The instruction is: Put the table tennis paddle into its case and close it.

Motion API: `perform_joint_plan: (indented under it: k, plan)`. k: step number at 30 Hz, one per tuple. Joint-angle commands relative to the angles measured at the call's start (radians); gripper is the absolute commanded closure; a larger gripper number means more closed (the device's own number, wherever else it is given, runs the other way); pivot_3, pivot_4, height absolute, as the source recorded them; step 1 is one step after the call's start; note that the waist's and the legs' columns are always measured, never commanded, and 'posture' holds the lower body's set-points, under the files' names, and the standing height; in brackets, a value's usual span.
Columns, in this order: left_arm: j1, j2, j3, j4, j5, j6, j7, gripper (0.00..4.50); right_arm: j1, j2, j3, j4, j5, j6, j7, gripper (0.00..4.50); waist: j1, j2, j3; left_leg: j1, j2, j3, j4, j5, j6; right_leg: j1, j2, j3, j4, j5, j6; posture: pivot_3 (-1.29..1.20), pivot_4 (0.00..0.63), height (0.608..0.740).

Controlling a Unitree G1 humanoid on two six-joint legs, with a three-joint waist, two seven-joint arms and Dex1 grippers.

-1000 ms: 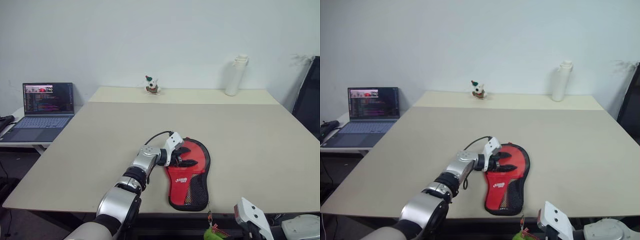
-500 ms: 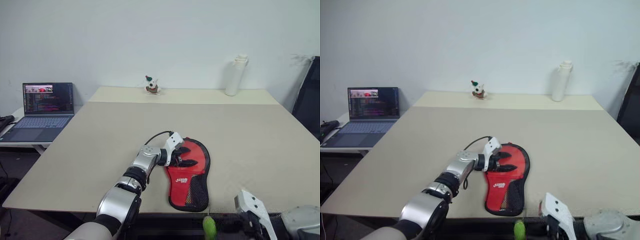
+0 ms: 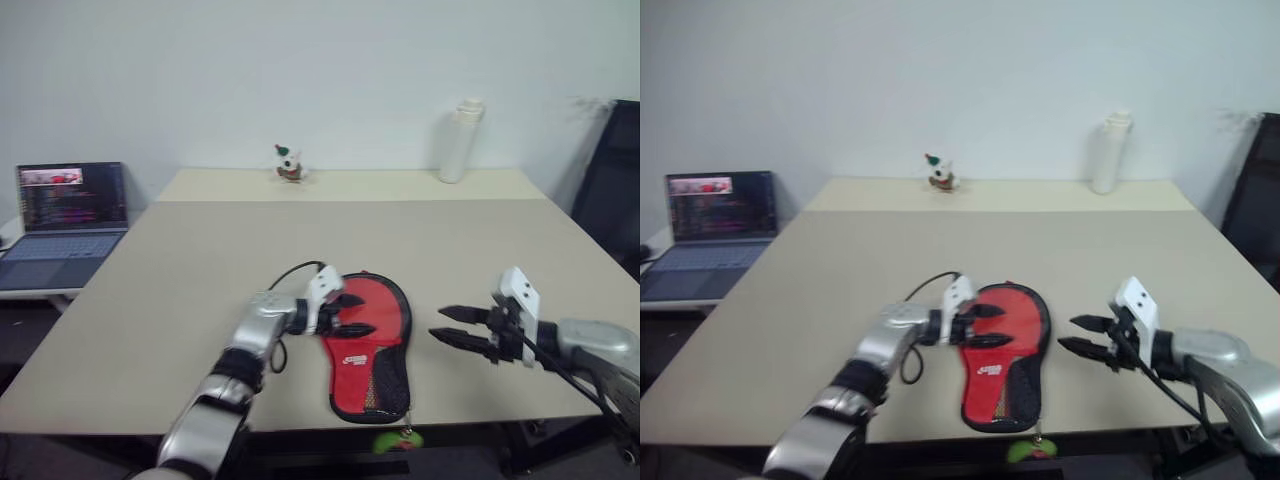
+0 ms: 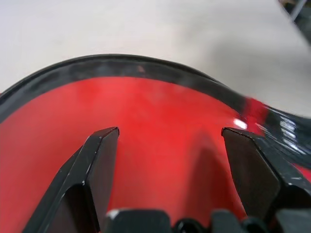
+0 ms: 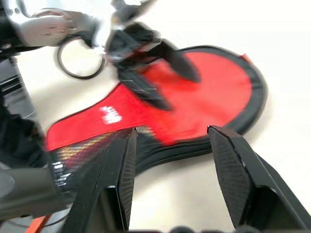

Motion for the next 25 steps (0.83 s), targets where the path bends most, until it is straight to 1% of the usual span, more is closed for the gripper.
perform_joint_plan:
  k: [1,5,9,13,14,15,18,21,25]
  plan:
    - [0.077,0.089,0.043,-0.269,-0.080,0.098,-0.021,0.81,-0.115,0.041,0.048,0.161,-0.079,-0.120,0.080,2.02,-0.003,0.000,0.002,0.000,0.000,0.000,0.000,0.000,0.000,0.000,0.000,0.000,0.000,0.000,0.000,0.00,0.150,0.740]
    - [0.165,0.143,0.089,-0.449,-0.130,0.200,0.061,0.81,-0.218,0.082,0.090,0.342,-0.153,-0.220,0.158,2.02,0.002,0.001,0.004,0.000,0.000,0.000,0.000,0.000,0.000,0.000,0.000,0.000,0.001,0.000,-0.001,0.00,0.150,0.740]
    - [0.228,0.151,0.122,-0.567,-0.148,0.268,0.174,0.81,-0.280,0.097,0.102,0.495,-0.207,-0.304,0.230,2.02,0.009,0.001,0.005,0.000,-0.001,0.002,0.001,0.000,0.000,0.000,-0.002,0.000,0.000,0.000,0.000,0.00,0.150,0.740]
    - [0.295,0.165,0.159,-0.657,-0.170,0.303,0.249,0.81,-0.295,0.102,0.100,0.542,-0.238,-0.329,0.259,2.02,0.011,0.001,0.005,0.000,-0.002,0.003,0.001,0.000,0.000,0.000,-0.003,0.001,0.000,0.000,0.000,0.00,0.150,0.740]
    - [0.298,0.160,0.153,-0.673,-0.173,0.316,0.267,0.81,-0.299,0.094,0.091,0.559,-0.241,-0.336,0.272,2.02,0.011,0.001,0.005,0.000,-0.001,0.004,0.001,0.000,0.000,0.000,-0.003,0.001,0.000,0.000,0.000,0.00,0.150,0.740]
    - [0.299,0.160,0.147,-0.682,-0.173,0.322,0.279,0.81,-0.302,0.082,0.079,0.563,-0.241,-0.334,0.284,2.02,0.011,0.001,0.005,0.000,-0.001,0.003,0.001,0.000,0.000,0.000,-0.003,0.001,0.000,0.000,0.000,0.00,0.150,0.740]
    - [0.285,0.196,0.152,-0.631,-0.173,0.279,0.261,0.81,-0.285,0.057,0.058,0.499,-0.246,-0.309,0.269,2.02,0.011,0.001,0.005,0.001,-0.001,0.003,0.001,0.000,0.000,0.000,-0.003,0.001,0.002,0.000,-0.001,0.00,0.150,0.740]
    - [0.257,0.194,0.130,-0.581,-0.163,0.252,0.272,0.81,-0.267,0.041,0.039,0.489,-0.241,-0.303,0.265,2.02,0.011,0.001,0.005,0.002,-0.001,0.004,0.001,0.000,0.000,0.000,-0.002,0.001,0.002,0.000,-0.001,0.00,0.150,0.740]
    - [0.241,0.184,0.134,-0.552,-0.172,0.242,0.298,0.81,-0.216,0.022,0.031,0.423,-0.243,-0.270,0.259,2.02,0.012,0.001,0.005,0.001,-0.001,0.004,0.001,0.000,0.000,0.000,-0.002,0.001,0.001,0.000,-0.001,0.00,0.150,0.740]
